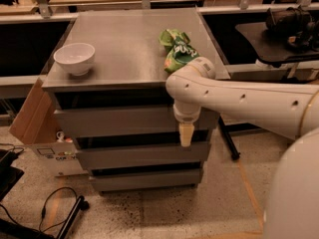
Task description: Open top drawer
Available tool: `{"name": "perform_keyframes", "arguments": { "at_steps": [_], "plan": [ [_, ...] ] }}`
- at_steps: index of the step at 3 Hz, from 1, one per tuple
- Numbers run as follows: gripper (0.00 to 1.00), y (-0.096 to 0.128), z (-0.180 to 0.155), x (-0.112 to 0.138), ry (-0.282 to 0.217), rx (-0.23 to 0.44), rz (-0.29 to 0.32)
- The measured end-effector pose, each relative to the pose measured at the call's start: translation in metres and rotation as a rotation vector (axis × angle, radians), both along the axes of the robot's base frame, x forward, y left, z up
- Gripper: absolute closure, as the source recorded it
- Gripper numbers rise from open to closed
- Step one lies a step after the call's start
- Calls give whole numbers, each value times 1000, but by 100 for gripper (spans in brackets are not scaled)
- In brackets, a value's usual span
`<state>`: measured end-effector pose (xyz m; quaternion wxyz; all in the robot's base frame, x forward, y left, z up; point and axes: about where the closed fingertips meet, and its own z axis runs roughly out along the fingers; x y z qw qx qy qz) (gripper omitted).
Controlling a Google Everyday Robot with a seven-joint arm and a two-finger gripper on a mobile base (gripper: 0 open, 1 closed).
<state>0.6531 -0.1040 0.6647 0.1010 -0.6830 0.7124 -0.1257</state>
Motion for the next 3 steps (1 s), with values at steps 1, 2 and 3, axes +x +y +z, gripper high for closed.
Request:
{"name": "perform_keyframes", "arguments": {
  "at_steps": [1,2,3],
  "plan": [
    [25,0,-11,5,42,-41,10],
    [48,-13,-1,-9,59,-82,-18],
    [71,-14,3,-9,58,-83,-19]
  ]
}}
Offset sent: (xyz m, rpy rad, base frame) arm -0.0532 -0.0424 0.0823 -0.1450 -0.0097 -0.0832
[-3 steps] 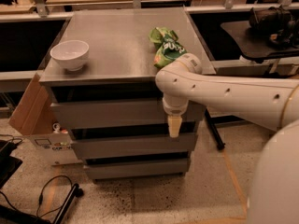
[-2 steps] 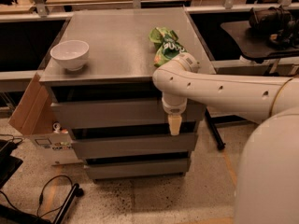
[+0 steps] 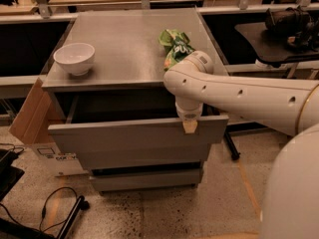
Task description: Open top drawer
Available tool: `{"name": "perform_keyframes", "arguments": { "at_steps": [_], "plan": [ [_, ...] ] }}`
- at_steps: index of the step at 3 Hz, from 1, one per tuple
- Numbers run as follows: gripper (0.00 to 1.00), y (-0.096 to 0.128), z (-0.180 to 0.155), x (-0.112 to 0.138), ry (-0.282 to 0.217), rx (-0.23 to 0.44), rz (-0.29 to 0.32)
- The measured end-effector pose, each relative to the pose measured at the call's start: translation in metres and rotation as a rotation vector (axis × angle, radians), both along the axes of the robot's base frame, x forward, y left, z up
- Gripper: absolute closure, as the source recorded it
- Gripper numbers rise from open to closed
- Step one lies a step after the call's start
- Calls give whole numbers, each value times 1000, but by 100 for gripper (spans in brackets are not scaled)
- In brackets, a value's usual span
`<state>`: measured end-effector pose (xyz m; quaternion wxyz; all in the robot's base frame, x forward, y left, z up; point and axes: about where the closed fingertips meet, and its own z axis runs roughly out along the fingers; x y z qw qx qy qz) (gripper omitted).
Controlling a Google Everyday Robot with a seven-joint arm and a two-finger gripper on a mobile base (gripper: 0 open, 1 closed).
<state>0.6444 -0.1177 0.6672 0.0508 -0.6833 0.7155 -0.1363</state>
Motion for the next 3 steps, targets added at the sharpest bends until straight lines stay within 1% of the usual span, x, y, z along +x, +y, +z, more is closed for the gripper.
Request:
{"name": "perform_keyframes", "arguments": {
  "at_steps": [1,2,3],
  "plan": [
    [94,0,9,0,0,0,0],
    [0,-1,12,1,5,3,1],
    [0,-2,10,2,14,10,2]
  ]
}}
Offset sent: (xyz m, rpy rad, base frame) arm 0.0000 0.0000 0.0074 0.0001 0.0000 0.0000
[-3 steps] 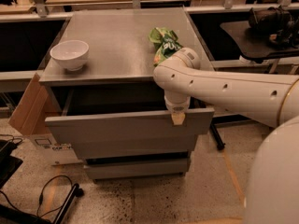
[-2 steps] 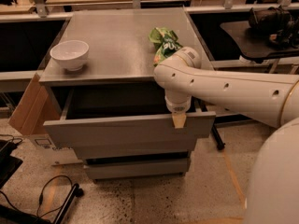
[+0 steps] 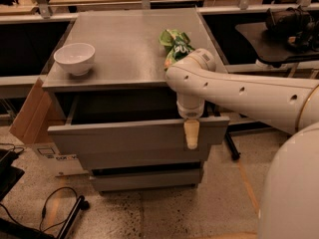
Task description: Open top drawer
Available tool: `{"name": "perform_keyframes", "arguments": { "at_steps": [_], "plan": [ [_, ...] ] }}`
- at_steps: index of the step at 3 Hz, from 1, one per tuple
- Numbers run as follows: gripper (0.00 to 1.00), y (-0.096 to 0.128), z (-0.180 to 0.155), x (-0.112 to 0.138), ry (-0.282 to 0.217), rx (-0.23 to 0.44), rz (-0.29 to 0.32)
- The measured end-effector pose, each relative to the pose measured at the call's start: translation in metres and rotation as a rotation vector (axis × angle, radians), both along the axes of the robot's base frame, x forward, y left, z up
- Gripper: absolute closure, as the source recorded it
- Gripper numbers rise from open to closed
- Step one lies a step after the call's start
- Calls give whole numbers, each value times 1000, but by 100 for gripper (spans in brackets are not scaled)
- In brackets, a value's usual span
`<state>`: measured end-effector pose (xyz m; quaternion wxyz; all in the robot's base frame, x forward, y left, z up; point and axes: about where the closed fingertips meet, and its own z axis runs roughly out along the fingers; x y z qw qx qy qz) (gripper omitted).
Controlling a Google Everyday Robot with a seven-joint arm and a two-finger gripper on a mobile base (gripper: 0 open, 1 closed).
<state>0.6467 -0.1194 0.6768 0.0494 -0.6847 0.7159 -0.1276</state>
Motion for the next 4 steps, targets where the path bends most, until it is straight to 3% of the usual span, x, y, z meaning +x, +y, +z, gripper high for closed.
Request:
{"name": "perform_keyframes", "arguments": {
  "at_steps": [1,2,3,4],
  "plan": [
    [17,-1,-2,-27,94,18,-56],
    [41,-4,2,-83,254,26,-165],
    [64,5,20,-123,370,21,-246],
    [87,16,45,-146,427,-9,-309]
  ]
}}
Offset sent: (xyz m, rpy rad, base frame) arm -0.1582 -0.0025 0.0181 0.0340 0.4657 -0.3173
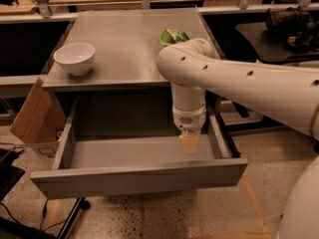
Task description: Open top drawer
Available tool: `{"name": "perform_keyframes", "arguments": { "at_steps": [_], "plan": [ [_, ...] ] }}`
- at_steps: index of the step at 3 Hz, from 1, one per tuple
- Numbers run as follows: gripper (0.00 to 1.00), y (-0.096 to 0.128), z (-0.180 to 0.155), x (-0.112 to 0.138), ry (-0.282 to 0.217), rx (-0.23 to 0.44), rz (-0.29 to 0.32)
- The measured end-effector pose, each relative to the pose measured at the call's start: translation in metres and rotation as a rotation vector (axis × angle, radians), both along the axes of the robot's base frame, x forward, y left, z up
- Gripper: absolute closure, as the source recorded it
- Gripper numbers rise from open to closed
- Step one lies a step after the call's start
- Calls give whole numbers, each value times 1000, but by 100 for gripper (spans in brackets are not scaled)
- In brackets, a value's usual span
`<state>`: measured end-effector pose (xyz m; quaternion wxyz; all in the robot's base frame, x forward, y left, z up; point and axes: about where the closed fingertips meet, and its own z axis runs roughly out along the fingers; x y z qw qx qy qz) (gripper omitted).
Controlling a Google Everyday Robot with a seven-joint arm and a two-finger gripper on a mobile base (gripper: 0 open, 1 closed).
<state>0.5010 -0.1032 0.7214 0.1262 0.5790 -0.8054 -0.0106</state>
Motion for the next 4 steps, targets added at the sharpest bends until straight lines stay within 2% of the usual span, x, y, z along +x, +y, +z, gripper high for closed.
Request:
{"name": "perform_keyframes", "arguments": {
  "at_steps": [1,2,3,4],
  "plan": [
    [0,2,5,-6,16,-10,-18],
    [0,2,4,-5,12,-7,-17],
    [0,1,0,2,-18,17,-3],
    [0,-12,-12,-4,-59,45,13]
  ]
}}
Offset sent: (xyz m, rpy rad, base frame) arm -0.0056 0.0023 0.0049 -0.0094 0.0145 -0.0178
